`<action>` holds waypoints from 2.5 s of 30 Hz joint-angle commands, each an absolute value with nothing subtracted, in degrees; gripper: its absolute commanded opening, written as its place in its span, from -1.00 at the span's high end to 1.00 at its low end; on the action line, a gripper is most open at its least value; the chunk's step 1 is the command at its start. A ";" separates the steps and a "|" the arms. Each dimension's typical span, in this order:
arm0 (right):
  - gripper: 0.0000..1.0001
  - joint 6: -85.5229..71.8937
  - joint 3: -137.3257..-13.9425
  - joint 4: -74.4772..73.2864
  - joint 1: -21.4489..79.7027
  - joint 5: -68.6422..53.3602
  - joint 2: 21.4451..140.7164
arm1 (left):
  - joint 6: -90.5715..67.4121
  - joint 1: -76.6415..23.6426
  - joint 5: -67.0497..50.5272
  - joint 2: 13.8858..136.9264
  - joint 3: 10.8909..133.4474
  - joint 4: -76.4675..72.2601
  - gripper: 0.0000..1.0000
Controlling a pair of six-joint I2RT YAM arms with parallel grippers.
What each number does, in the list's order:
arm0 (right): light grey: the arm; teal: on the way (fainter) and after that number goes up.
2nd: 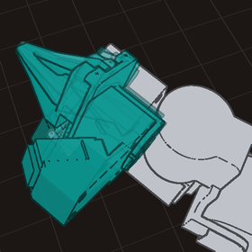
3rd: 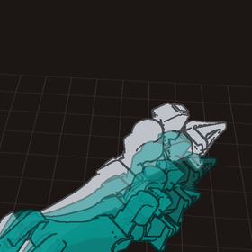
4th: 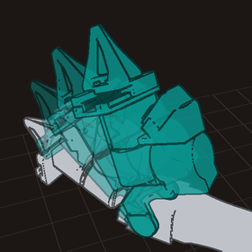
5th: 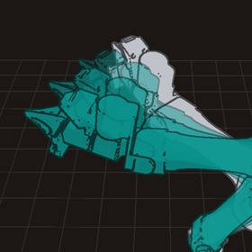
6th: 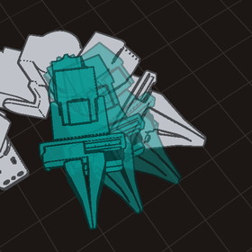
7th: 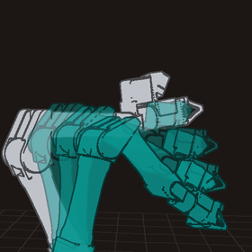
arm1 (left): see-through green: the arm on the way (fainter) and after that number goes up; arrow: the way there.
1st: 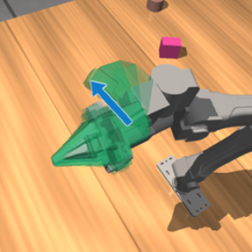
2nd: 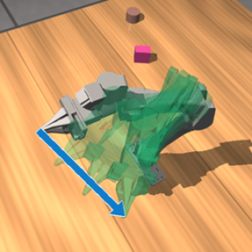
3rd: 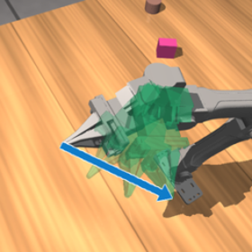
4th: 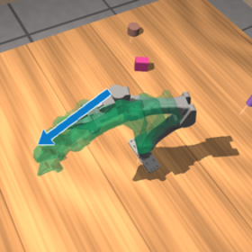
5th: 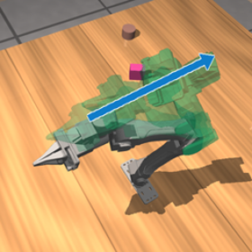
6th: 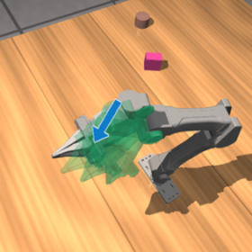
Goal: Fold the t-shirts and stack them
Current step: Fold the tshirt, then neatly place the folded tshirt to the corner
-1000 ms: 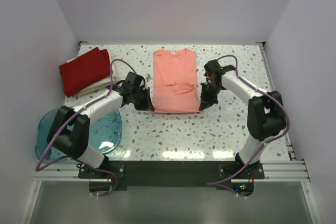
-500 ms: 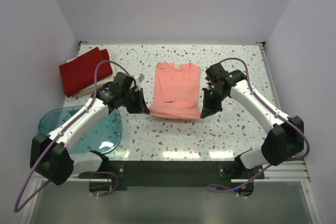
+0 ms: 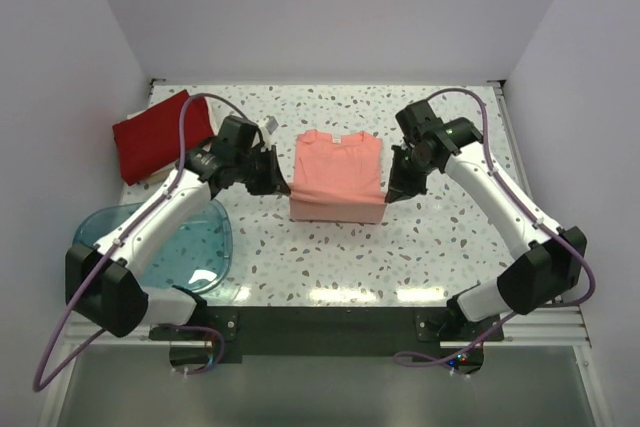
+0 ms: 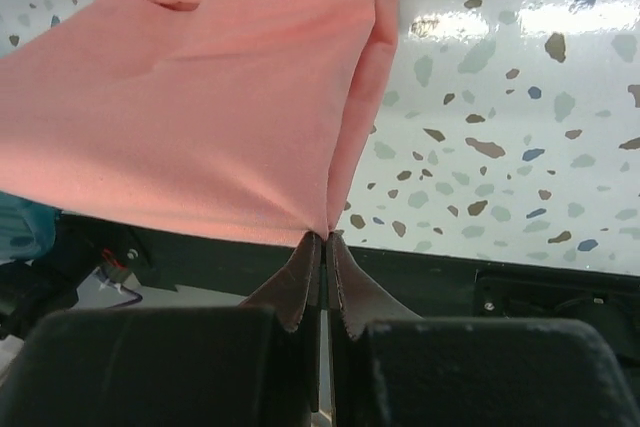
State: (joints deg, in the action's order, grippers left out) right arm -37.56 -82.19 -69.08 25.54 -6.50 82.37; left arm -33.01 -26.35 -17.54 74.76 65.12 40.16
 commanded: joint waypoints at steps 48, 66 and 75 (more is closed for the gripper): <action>0.97 -29.97 -135.61 -54.25 13.63 3.00 137.10 | -29.70 -13.19 -19.34 123.73 101.77 13.83 0.71; -0.66 -23.47 -114.09 -37.44 14.23 -7.82 120.77 | -31.11 -12.30 -26.62 113.82 79.29 -5.53 -0.34; -0.59 -25.74 -99.95 -34.81 19.24 -13.87 116.37 | -31.81 -12.22 -33.13 109.70 67.25 -12.99 -0.35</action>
State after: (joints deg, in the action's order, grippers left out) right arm -24.75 -103.85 -36.95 17.82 -9.63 118.02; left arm -30.98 -12.29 -29.58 114.24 69.95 -5.63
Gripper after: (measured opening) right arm 0.799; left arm 0.674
